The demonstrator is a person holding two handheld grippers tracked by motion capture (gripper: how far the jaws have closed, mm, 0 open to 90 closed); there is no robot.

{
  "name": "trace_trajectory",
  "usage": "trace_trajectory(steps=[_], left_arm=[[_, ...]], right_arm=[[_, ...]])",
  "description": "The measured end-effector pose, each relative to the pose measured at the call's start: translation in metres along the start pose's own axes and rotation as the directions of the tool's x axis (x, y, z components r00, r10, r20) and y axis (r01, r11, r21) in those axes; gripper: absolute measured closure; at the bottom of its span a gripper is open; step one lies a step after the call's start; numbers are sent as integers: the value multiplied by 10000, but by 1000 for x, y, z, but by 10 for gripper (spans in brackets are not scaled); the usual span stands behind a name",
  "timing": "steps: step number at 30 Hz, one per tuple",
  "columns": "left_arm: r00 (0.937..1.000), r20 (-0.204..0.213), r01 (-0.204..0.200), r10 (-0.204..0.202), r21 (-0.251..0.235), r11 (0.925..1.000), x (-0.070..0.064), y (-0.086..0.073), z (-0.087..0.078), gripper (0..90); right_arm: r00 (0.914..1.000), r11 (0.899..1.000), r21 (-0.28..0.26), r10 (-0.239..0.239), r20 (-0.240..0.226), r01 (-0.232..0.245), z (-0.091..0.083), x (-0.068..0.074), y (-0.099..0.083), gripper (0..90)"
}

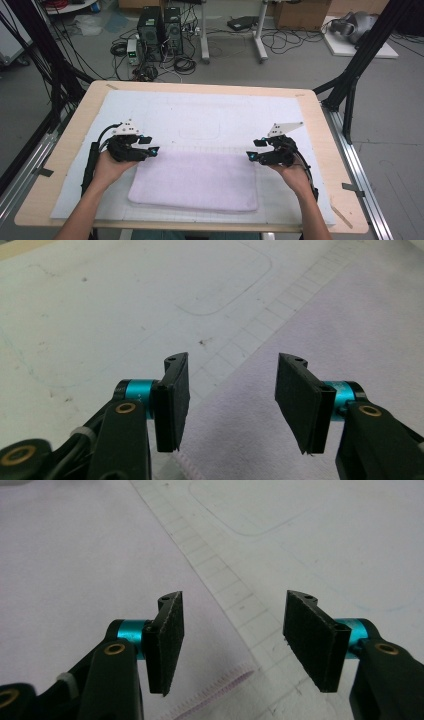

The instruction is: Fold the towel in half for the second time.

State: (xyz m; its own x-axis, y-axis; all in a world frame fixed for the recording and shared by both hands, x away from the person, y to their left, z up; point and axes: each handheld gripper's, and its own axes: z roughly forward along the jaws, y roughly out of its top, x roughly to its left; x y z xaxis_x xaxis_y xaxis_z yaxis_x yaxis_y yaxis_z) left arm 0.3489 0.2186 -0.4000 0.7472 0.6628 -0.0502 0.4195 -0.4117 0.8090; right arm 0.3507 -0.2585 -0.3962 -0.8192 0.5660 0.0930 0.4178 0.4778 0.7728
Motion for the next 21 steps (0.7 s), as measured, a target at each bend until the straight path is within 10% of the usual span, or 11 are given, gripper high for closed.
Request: trace_trajectory(steps=[21], left_arm=[[9988, -362, 383, -342, 1187, 9922, 19, -22, 23, 488]], right_arm=[[9999, 9901, 1394, 172, -15, -168, 37, -5, -10, 429]])
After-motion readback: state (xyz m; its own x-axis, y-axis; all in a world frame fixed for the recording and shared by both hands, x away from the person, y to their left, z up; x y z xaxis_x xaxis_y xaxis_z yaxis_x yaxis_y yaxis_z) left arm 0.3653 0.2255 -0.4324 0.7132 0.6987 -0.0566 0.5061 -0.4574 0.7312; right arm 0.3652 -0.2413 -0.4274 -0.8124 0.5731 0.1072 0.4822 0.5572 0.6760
